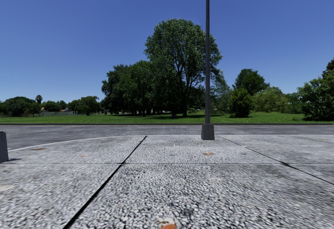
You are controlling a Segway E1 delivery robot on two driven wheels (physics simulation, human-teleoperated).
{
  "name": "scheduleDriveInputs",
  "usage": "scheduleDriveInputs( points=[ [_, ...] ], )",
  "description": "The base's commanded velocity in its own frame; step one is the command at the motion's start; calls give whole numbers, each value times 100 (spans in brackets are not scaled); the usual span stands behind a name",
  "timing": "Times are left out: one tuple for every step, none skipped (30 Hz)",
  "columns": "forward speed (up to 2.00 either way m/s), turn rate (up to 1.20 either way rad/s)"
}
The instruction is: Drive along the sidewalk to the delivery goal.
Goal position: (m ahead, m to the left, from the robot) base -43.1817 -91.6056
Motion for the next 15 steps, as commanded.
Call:
scheduleDriveInputs(
  points=[
    [0, 0],
    [0, 0],
    [0, 0],
    [0, 0],
    [0, 0],
    [0, 0],
    [0, 0],
    [0, 0],
    [0, 0],
    [0, 0],
    [0, 0],
    [0, 0],
    [0, 0],
    [0, 0],
    [0, 0]
  ],
)
